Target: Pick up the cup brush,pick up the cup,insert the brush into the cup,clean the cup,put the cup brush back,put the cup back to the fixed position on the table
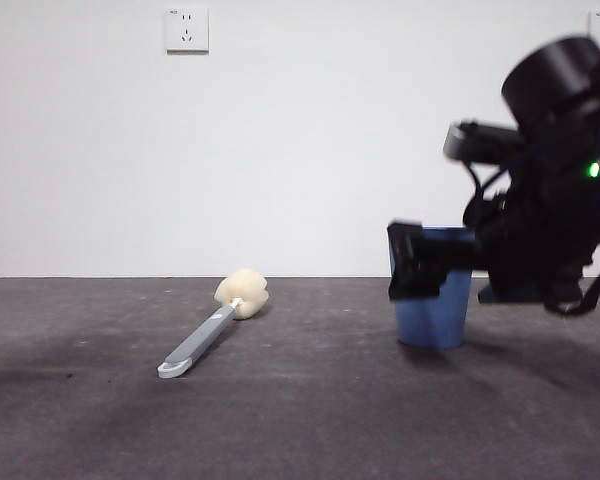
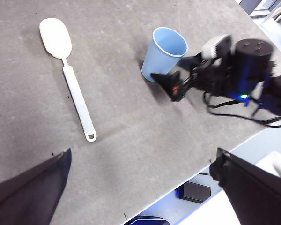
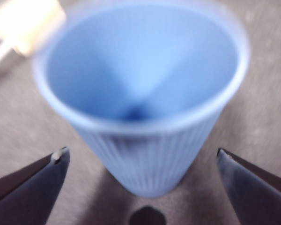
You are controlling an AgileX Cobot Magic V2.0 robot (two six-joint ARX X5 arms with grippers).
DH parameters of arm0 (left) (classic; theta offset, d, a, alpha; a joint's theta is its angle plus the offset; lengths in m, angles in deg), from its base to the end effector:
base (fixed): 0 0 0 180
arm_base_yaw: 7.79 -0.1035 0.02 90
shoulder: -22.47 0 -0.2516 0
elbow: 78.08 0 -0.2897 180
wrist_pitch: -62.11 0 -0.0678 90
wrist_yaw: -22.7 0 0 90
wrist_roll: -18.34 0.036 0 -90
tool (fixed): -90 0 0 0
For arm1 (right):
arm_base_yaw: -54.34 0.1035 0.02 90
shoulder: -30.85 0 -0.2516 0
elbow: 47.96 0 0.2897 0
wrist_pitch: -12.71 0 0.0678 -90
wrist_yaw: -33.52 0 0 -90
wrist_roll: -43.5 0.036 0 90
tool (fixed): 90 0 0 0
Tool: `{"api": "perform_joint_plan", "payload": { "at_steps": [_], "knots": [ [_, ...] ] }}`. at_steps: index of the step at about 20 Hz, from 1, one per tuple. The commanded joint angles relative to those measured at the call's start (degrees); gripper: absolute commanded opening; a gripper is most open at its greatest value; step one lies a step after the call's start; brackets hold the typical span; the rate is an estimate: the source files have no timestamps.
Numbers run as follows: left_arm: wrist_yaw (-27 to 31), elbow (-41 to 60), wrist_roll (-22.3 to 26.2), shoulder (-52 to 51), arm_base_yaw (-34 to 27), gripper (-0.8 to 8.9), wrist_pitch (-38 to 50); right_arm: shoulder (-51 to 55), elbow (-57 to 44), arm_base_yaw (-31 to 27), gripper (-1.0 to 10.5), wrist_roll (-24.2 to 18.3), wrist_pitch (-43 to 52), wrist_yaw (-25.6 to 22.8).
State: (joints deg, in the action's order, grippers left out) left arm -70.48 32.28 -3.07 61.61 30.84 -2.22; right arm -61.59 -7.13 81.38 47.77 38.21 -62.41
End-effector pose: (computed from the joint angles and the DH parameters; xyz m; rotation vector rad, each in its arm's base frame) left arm 0.1243 -0.1019 0.3516 -0.1637 0.6961 -0.5887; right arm 0.2722 0.1347 0.0822 -0.0575 0.4523 0.3452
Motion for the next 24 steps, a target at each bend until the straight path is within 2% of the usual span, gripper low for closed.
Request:
{"api": "perform_joint_plan", "payload": {
  "at_steps": [1, 4, 7, 9, 10, 12, 13, 14, 17, 24],
  "knots": [
    [0.1, 0.3, 0.7, -0.1, 0.0, 5.34, 0.0, 5.7, -0.1, 0.9, 5.4, 2.8, -6.7, 0.2],
    [0.0, 0.3, 0.7, -0.1, 0.0, 5.34, 0.0, 17.1, -0.1, 3.7, 5.4, 11.0, -22.2, 2.5],
    [0.0, 0.3, 3.5, -0.1, 0.0, 5.29, 0.0, 30.8, 0.4, 8.0, 5.3, 19.3, -38.3, 8.2],
    [0.1, 0.3, 5.3, -0.1, 0.0, 5.29, 0.0, 39.6, 2.0, 10.4, 5.0, 21.5, -48.9, 10.6],
    [0.1, 0.3, 5.9, -0.1, 0.0, 5.05, 0.0, 44.3, 3.5, 11.5, 4.1, 21.7, -55.0, 11.6],
    [0.1, 0.3, 6.7, 0.2, 0.0, 3.37, -0.1, 51.6, 7.3, 12.6, 2.4, 21.6, -65.2, 12.0],
    [0.0, 0.3, 6.7, 0.4, 0.0, 1.95, -0.1, 54.4, 9.2, 12.7, 1.4, 21.6, -69.2, 12.0],
    [0.0, 0.3, 6.7, 0.7, 0.0, 0.06, -0.1, 57.2, 11.3, 12.7, -0.2, 20.9, -72.9, 12.0],
    [0.0, 0.3, 7.9, 1.3, 0.0, -0.08, -0.9, 63.5, 14.6, 12.7, -0.1, 18.4, -77.7, 11.9],
    [0.1, 0.3, 8.0, 1.7, 0.0, -0.04, -2.6, 67.5, 14.7, 12.7, 0.0, 18.3, -78.6, 11.6]
  ]
}}
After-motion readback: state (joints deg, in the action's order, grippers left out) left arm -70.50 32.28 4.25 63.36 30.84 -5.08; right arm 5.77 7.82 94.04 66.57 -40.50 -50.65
